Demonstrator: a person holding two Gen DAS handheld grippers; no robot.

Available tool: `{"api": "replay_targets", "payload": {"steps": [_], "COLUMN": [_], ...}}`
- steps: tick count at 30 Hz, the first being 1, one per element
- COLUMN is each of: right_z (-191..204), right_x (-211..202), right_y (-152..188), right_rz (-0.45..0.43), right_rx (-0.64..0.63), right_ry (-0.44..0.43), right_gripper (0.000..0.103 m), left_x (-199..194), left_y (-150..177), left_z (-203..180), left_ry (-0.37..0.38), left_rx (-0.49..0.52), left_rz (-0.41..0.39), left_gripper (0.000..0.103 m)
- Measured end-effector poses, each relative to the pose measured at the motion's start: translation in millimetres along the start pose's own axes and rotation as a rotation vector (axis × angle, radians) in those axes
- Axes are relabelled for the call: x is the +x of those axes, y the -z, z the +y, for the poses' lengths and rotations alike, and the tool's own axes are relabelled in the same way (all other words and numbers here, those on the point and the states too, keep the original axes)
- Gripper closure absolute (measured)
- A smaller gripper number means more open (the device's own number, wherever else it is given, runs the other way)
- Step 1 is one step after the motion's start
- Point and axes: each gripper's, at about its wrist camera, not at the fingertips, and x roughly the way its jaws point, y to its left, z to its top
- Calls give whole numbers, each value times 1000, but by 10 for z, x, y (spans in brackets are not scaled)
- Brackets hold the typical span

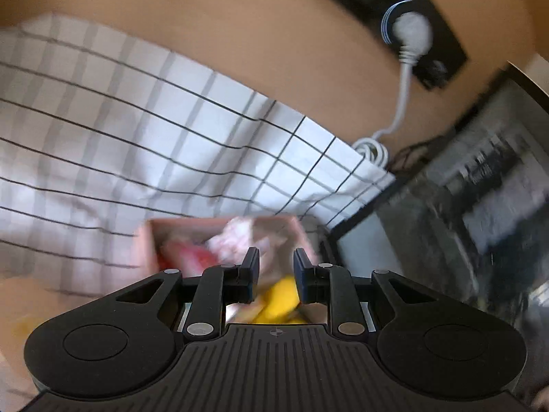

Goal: Organize soft objects
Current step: 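Withdraw both open tools from the box toward the remaining items, then grasp the round beige zippered pouch by its zipper edge with the left tool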

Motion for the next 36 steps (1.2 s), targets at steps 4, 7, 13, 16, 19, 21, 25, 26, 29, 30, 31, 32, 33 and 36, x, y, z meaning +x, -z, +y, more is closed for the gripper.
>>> {"api": "replay_targets", "payload": {"steps": [4, 7, 13, 16, 19, 21, 25, 26, 29, 30, 31, 32, 33, 36], "right_z": [208, 511, 1439, 1850, 2185, 2376, 2680, 2741, 2771, 2760, 2744, 2720, 2701, 2641], "right_x": [75, 110, 84, 82, 79, 70, 155, 231, 474, 560, 624, 705, 806, 1163], "right_y": [-286, -531, -882, -1062, -1274, -1436, -1771, -1836, -1929, -1938, -1929, -1919, -1917, -1868], "right_rz": [-23, -39, -72, -62, -37, -24, 73, 124, 255, 269, 277, 289, 309, 412], "right_rx": [10, -8, -158, -200, -222, -262, -373, -387, -411, -416, -424, -432, -435, -423], "right_ry": [-46, -102, -231, -301, -360, -382, -435, -448, -470, -455, -440, -430, -430, -439], "right_gripper": [38, 37, 37, 37, 37, 37, 32, 31, 31, 31, 31, 31, 31, 31], "left_x": [-669, -1157, -1944, -2133, -2156, -2110, -2014, -1991, -1945, -1969, -2003, -2056, -2093, -2142], "left_y": [335, 578, 980, 1169, 1304, 1366, 1418, 1424, 1374, 1299, 1221, 1105, 984, 522], "left_z": [194, 419, 910, 1110, 1265, 1305, 1340, 1336, 1322, 1341, 1374, 1409, 1442, 1623], "left_ry": [-145, -290, -488, -525, -482, -451, -391, -383, -348, -320, -279, -254, -235, -163], "left_rx": [66, 51, -10, -30, -38, -23, 24, 34, 37, 20, 23, 1, -17, -115], "left_rz": [-85, -180, -260, -236, -195, -173, -147, -143, -154, -162, -212, -217, -212, -131], "left_gripper": [79, 79, 79, 79, 79, 79, 79, 79, 79, 79, 79, 79, 79, 79]}}
